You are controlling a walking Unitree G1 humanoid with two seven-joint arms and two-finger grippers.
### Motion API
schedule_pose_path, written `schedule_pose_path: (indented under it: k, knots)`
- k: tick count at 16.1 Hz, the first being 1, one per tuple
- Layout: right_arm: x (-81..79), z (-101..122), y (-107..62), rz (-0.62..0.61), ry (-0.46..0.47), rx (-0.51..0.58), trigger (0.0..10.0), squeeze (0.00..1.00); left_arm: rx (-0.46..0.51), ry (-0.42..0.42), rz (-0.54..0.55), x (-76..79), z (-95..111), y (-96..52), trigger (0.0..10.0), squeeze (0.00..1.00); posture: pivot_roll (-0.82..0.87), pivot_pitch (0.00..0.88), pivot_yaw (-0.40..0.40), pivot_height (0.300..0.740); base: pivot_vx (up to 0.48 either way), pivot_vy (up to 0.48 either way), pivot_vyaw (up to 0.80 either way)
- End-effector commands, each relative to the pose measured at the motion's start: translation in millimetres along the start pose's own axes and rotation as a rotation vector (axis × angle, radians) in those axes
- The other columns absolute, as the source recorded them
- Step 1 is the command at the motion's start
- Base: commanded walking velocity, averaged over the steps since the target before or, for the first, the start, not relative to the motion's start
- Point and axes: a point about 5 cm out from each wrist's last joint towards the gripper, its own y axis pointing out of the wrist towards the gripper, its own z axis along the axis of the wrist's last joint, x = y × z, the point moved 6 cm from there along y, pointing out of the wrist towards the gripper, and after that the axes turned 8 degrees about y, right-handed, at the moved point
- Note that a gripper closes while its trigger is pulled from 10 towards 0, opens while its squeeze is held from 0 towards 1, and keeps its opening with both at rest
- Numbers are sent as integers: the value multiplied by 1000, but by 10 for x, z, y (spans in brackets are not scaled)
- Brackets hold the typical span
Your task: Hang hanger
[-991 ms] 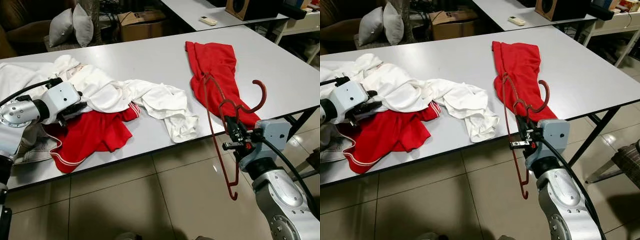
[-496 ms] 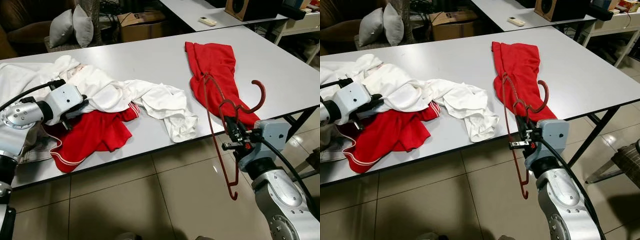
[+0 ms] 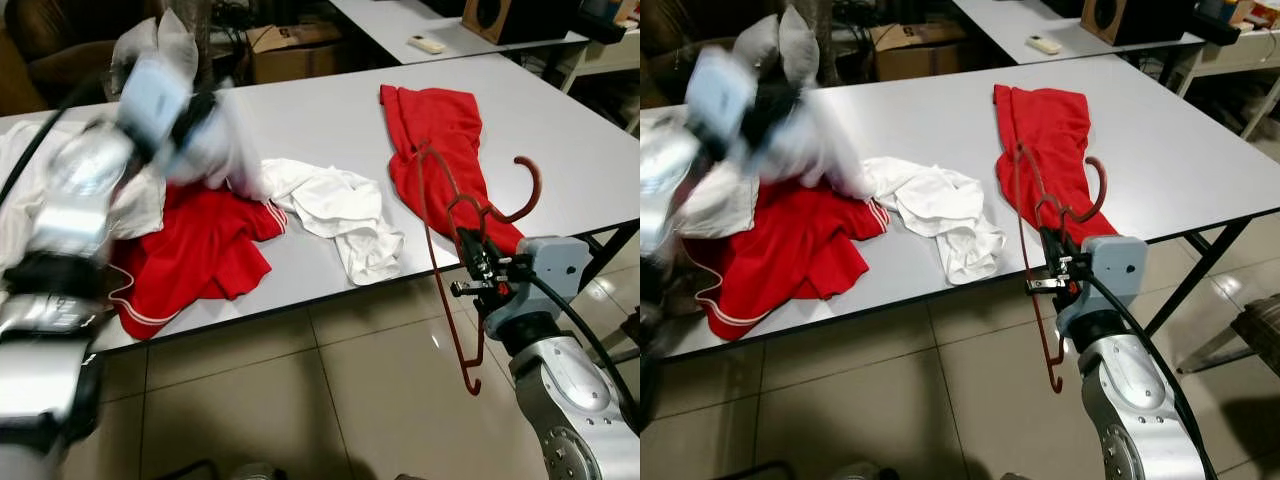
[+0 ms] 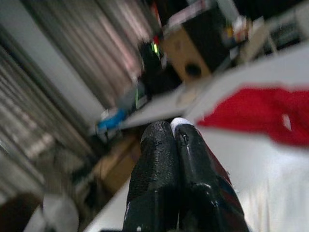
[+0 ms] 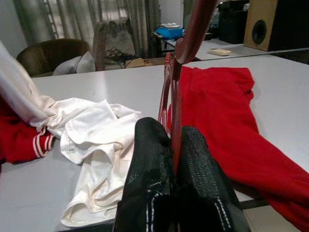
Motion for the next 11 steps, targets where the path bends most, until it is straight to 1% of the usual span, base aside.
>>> schedule_pose_path:
  k: [1,2,3,4,5,6,7,8,9,10,11]
  knots:
    - [68,57,0,-28,-12,27,10000,0,54,-18,46,-84,156,68,0,0,-108,0,74,740,0,0,0]
    - [82,69,-5,-35,-14,33,10000,0,84,-35,21,-3,249,162,0,0,-115,0,77,740,0,0,0]
    - [99,86,-13,-43,-17,40,10000,0,97,-46,-30,173,300,262,0,0,-118,0,79,740,0,0,0]
    - [126,105,-21,-56,-17,49,10000,0,113,-84,-97,456,342,363,0,0,-121,0,80,740,0,0,0]
    - [136,110,-23,-62,-16,52,10000,0,117,-95,-128,582,354,395,0,0,-121,0,80,740,0,0,0]
    - [157,120,-29,-73,-17,56,10000,0,106,-93,-236,993,356,439,0,0,-129,0,83,740,0,0,0]
    - [172,126,-35,-79,-16,58,10000,0,82,-85,-339,1382,321,431,0,0,-135,0,82,740,0,0,0]
    - [179,128,-38,-82,-15,59,10000,0,54,-76,-409,1639,268,401,118,0,-136,0,81,740,0,0,0]
    - [181,126,-41,-83,-15,58,10000,0,23,-57,-448,1804,196,370,4314,0,-136,0,81,740,0,0,0]
    - [184,124,-45,-84,-14,56,10000,0,-5,-73,-485,1996,132,333,10000,0,-139,0,78,740,0,0,0]
    - [183,121,-47,-84,-14,53,10000,0,-6,-133,-499,2092,148,319,10000,1000,-144,0,78,740,0,0,0]
